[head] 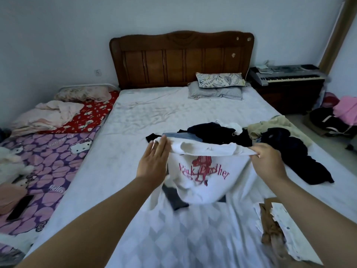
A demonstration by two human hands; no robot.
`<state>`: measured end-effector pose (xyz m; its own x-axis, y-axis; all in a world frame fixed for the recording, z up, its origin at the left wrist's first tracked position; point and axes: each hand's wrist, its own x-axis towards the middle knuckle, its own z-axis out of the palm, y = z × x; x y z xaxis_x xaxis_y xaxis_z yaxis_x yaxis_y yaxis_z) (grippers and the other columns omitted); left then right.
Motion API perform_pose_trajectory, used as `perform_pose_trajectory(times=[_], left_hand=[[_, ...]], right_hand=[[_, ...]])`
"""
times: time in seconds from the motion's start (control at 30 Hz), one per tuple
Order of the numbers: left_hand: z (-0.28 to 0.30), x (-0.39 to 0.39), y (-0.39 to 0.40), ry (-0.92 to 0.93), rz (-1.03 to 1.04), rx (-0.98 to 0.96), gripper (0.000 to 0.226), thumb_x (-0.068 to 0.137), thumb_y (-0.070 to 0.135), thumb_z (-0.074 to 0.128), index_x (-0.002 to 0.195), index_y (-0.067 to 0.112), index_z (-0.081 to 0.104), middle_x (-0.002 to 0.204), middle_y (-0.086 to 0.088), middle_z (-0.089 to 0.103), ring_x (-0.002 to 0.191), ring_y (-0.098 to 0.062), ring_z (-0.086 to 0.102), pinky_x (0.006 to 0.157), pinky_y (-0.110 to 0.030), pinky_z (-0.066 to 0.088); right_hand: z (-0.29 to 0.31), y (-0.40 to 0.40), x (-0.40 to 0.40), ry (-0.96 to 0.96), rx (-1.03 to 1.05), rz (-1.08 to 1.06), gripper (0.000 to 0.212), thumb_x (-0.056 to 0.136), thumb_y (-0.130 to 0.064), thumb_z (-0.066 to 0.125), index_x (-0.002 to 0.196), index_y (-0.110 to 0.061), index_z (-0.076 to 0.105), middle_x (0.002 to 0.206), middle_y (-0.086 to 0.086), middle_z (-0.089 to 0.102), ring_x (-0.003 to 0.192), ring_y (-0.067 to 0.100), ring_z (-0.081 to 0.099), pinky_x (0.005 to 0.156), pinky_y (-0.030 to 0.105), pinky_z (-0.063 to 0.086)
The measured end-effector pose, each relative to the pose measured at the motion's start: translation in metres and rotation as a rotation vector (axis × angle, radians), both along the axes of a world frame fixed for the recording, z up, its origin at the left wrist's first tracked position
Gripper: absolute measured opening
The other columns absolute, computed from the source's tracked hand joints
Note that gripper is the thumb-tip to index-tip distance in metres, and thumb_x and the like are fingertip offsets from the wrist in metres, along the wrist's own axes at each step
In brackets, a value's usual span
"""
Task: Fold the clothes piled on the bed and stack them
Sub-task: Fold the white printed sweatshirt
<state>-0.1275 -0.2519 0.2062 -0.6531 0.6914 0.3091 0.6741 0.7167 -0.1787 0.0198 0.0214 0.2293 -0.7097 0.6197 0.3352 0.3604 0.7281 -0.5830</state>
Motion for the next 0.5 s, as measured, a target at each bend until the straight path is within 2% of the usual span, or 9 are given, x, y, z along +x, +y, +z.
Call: perform_pose_trajectory(times=[0.1,0.2,0.23,0.27,0.33,0.4,0.43,0.47,0.5], left_hand=[[-0.021,-0.004,-0.002,0.036,-0.039,-0.055,0.062,0.084,0.007,0.020,0.143,0.002,0.004,0.155,-0.013,0.000,0.144,-0.023,0.015,0.111,-0.031,-0.021],[-0.065,0.012,-0.005,-0.085,-0.077,-0.114,0.064,0.077,0.002,0.029,0.140,-0.003,0.036,0.150,-0.018,0.029,0.132,-0.031,0.044,0.116,-0.034,-0.007],[-0.081,0.022,-0.008,-0.142,-0.075,-0.172,0.063,0.080,0.001,0.028,0.143,-0.003,0.031,0.153,-0.017,0.022,0.135,-0.030,0.039,0.117,-0.034,-0.008],[-0.101,0.029,-0.014,-0.196,-0.073,-0.207,0.063,0.086,0.001,0.027,0.148,-0.001,0.017,0.157,-0.014,0.006,0.143,-0.027,0.025,0.116,-0.033,-0.013],[-0.138,0.051,-0.023,-0.427,-0.037,-0.306,0.066,0.092,0.002,0.031,0.151,0.006,0.001,0.155,-0.006,-0.016,0.147,-0.022,0.007,0.114,-0.029,-0.014],[-0.174,0.076,-0.030,-0.550,-0.010,-0.370,0.065,0.094,0.004,0.032,0.151,0.011,0.003,0.159,-0.005,-0.011,0.147,-0.020,0.008,0.117,-0.028,-0.004],[-0.190,0.086,-0.035,-0.610,0.023,-0.383,0.063,0.094,0.003,0.032,0.151,0.012,0.006,0.160,-0.003,-0.007,0.146,-0.020,0.009,0.118,-0.028,0.002],[-0.207,0.098,-0.038,-0.680,0.049,-0.384,0.062,0.094,0.002,0.032,0.151,0.014,0.010,0.160,-0.002,-0.002,0.146,-0.020,0.011,0.119,-0.028,0.008],[-0.223,0.110,-0.041,-0.741,0.066,-0.399,0.061,0.093,0.001,0.033,0.150,0.014,0.016,0.159,-0.001,0.005,0.145,-0.021,0.014,0.118,-0.030,0.016]], right_hand=[[-0.025,0.007,0.006,-0.029,0.084,0.069,0.024,0.082,0.010,0.056,0.101,0.007,0.070,0.119,0.022,0.061,0.108,0.037,0.057,0.090,0.040,0.045],[-0.077,0.009,0.021,-0.222,0.081,0.104,0.019,0.081,0.008,0.057,0.094,0.006,0.071,0.110,0.025,0.061,0.100,0.039,0.060,0.080,0.043,0.048],[-0.095,0.007,0.027,-0.279,0.068,0.112,0.019,0.080,0.008,0.058,0.092,0.004,0.072,0.108,0.023,0.062,0.098,0.038,0.061,0.077,0.043,0.050],[-0.114,0.005,0.034,-0.319,0.082,0.134,0.019,0.077,0.009,0.061,0.089,0.001,0.073,0.104,0.020,0.065,0.094,0.035,0.065,0.074,0.042,0.052],[-0.161,0.000,0.048,-0.372,0.125,0.260,0.023,0.060,0.014,0.071,0.073,-0.005,0.073,0.083,0.014,0.070,0.071,0.026,0.070,0.058,0.033,0.056],[-0.214,-0.006,0.071,-0.530,0.011,0.351,0.033,0.041,0.012,0.082,0.062,-0.012,0.070,0.065,0.007,0.067,0.051,0.019,0.067,0.042,0.023,0.048],[-0.234,-0.011,0.082,-0.592,0.012,0.368,0.038,0.034,0.009,0.086,0.059,-0.014,0.069,0.061,0.003,0.065,0.048,0.017,0.065,0.040,0.019,0.044],[-0.253,-0.019,0.096,-0.680,0.029,0.374,0.036,0.035,0.005,0.088,0.059,-0.014,0.069,0.062,0.003,0.065,0.051,0.016,0.065,0.043,0.018,0.044],[-0.267,-0.026,0.108,-0.763,0.022,0.400,0.027,0.049,0.001,0.086,0.068,-0.011,0.071,0.073,0.008,0.068,0.065,0.018,0.069,0.053,0.020,0.048]])
